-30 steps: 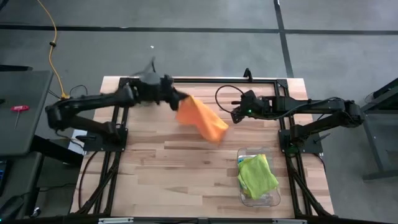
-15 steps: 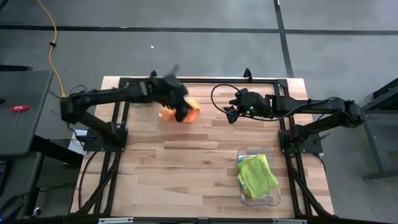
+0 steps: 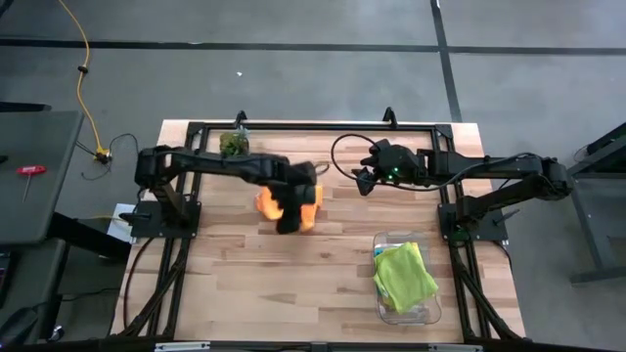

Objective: Fold microfiber towels
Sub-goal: Fold the orange microfiber cloth

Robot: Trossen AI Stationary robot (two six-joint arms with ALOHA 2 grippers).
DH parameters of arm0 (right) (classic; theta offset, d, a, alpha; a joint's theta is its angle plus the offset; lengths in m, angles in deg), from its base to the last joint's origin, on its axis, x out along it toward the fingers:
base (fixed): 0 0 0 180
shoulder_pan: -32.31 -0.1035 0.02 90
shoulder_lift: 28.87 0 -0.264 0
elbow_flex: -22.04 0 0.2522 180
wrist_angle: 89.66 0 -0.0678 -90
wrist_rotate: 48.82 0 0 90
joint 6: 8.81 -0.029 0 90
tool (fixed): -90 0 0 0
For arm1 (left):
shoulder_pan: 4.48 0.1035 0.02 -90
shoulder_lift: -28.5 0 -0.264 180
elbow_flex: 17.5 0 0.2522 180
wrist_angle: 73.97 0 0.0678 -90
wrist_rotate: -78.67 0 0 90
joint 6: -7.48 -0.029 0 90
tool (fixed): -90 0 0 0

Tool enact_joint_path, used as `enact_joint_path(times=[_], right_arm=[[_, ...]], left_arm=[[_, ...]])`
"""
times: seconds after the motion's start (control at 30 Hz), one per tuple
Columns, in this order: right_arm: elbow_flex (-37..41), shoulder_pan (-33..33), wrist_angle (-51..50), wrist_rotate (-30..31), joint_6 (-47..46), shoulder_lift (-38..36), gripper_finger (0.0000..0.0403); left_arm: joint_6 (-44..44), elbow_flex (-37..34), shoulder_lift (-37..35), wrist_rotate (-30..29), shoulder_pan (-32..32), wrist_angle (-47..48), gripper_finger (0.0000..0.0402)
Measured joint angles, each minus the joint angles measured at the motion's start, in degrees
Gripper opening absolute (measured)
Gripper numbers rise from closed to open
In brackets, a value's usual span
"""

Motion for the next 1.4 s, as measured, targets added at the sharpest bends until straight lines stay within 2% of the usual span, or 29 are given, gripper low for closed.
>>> enact_joint_path(times=[0.13, 0.27, 0.43, 0.6, 0.77, 0.93, 1.2, 1.33, 1.4], right_arm=[[0.0, 0.0, -0.28, 0.01, 0.34, 0.0, 0.024], [0.0, 0.0, -1.37, 0.01, 0.33, 0.0, 0.024], [0.0, 0.01, -2.71, 0.01, 0.32, -0.02, 0.024], [0.0, 0.04, -2.64, 0.29, -0.36, -0.02, 0.024], [0.0, 0.03, -2.27, 0.69, -3.23, -0.02, 0.024], [0.0, 0.04, -1.95, 0.91, -3.13, -0.02, 0.024], [0.0, 0.15, -1.38, 1.34, -2.74, -0.02, 0.024], [0.0, 0.15, -1.26, 1.34, -2.74, -0.02, 0.024], [0.0, 0.15, -1.27, 1.34, -2.74, -0.02, 0.024]], left_arm=[[-0.06, 6.27, -0.17, -6.88, 2.39, -3.57, 0.0], [0.49, 7.1, 0.64, -10.5, 7.02, -9.86, 0.0], [3.79, 5.85, 6.18, -11.81, 13.35, -13.74, 0.0], [6.07, 5.63, 13.86, -13.14, 17.36, -13.38, 0.0002], [5.43, 5.63, 15.24, -13.27, 19.81, -12.48, 0.0018], [2.78, 6.59, 11.86, -13.0, 21.45, -14.32, 0.0055], [-0.96, 6.53, 1.89, -13.15, 23.47, -14.02, 0.0151], [-1.09, 4.02, -0.46, -9.1, 22.39, -13.14, 0.0191], [-1.07, 1.41, -0.96, -5.13, 21.44, -14.72, 0.0201]])
